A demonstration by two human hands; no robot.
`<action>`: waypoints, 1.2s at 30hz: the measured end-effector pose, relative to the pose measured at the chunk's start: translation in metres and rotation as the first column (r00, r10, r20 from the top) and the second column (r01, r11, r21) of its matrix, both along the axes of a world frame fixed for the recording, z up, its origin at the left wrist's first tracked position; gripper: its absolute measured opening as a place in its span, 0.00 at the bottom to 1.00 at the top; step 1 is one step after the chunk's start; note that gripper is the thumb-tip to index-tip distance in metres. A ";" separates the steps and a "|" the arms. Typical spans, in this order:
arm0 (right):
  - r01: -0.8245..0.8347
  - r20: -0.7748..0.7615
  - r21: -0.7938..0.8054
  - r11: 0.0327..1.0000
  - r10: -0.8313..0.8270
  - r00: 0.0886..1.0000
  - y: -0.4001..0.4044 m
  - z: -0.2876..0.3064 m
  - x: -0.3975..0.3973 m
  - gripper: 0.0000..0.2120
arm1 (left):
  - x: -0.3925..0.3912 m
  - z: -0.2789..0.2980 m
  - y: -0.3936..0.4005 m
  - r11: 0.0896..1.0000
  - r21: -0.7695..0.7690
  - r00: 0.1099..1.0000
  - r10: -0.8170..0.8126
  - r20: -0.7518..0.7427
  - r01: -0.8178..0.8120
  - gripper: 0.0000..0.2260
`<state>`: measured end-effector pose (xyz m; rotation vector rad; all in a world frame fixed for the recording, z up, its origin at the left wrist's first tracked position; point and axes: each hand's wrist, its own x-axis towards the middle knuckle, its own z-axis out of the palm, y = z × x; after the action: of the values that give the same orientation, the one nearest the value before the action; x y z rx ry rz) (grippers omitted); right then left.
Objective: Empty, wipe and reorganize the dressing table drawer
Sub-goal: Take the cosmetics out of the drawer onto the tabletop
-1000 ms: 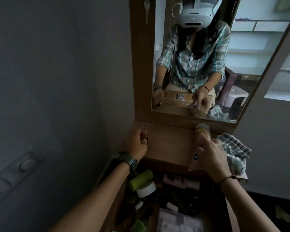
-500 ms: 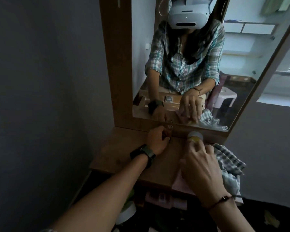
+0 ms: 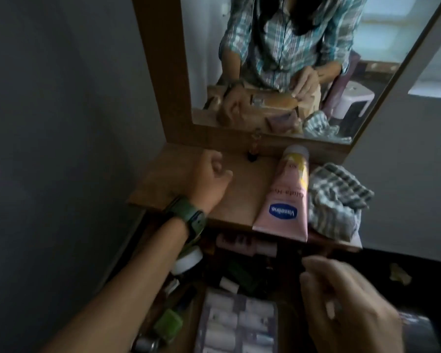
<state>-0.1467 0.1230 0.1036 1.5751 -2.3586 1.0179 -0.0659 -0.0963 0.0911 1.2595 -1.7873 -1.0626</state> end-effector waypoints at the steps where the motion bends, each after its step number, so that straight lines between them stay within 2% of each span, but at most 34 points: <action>1: -0.037 -0.011 0.128 0.991 0.039 0.999 0.006 -0.014 0.002 0.14 | 0.018 -0.002 0.018 1.000 -0.023 1.000 0.016 -0.011 -0.016 0.08; 3: -0.095 -0.052 0.389 0.916 0.124 0.991 0.011 -0.044 0.005 0.12 | 0.054 -0.009 0.056 0.995 -0.094 0.999 0.041 0.025 -0.038 0.05; 6: -0.130 -0.075 0.570 0.812 0.209 0.975 -0.007 -0.067 0.004 0.24 | 0.089 -0.035 0.093 0.987 -0.160 0.981 0.050 0.188 -0.020 0.04; 8: -0.153 -0.034 0.634 0.758 0.225 0.974 -0.030 -0.066 0.003 0.31 | 0.101 -0.056 0.096 0.983 -0.182 0.929 0.054 0.365 0.014 0.06; 12: -0.183 0.110 0.641 0.745 0.146 0.983 -0.067 -0.064 -0.002 0.40 | 0.104 -0.068 0.084 0.973 -0.226 0.795 0.107 0.598 0.039 0.22; 15: -0.236 0.186 0.682 0.693 0.148 0.971 -0.071 -0.074 0.002 0.44 | 0.099 -0.071 0.082 0.978 -0.145 0.580 0.031 0.814 0.151 0.34; 17: -0.220 0.176 0.705 0.674 0.134 0.975 -0.070 -0.079 0.005 0.46 | 0.098 -0.074 0.082 0.986 -0.071 0.519 -0.017 0.854 0.149 0.36; 21: -0.273 0.241 0.657 0.703 0.147 0.959 -0.073 -0.077 0.007 0.44 | 0.097 -0.075 0.079 0.990 -0.052 0.528 -0.027 0.849 0.135 0.33; 25: -0.341 0.302 0.659 0.671 0.179 0.936 -0.077 -0.073 0.005 0.44 | 0.094 -0.076 0.078 0.995 -0.016 0.554 -0.044 0.831 0.102 0.34; 27: -0.384 0.349 0.646 0.660 0.191 0.917 -0.081 -0.074 0.001 0.45 | 0.092 -0.079 0.076 0.998 0.037 0.602 -0.062 0.796 0.054 0.35; 30: -0.444 0.418 0.594 0.671 0.214 0.883 -0.086 -0.074 0.005 0.42 | 0.091 -0.079 0.074 0.984 0.176 0.740 -0.096 0.666 -0.030 0.35; 34: -0.444 0.426 0.582 0.681 0.210 0.880 -0.091 -0.076 0.013 0.38 | 0.091 -0.075 0.072 0.972 0.226 0.811 -0.087 0.579 -0.058 0.38; 36: -0.456 0.448 0.588 0.668 0.200 0.871 -0.094 -0.074 0.013 0.37 | 0.092 -0.076 0.070 0.957 0.278 0.872 -0.069 0.484 -0.079 0.39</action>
<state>-0.1341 0.0285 0.0296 2.3245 -2.9881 0.4897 0.0258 -0.0259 0.0148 1.8481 -2.0410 -1.0982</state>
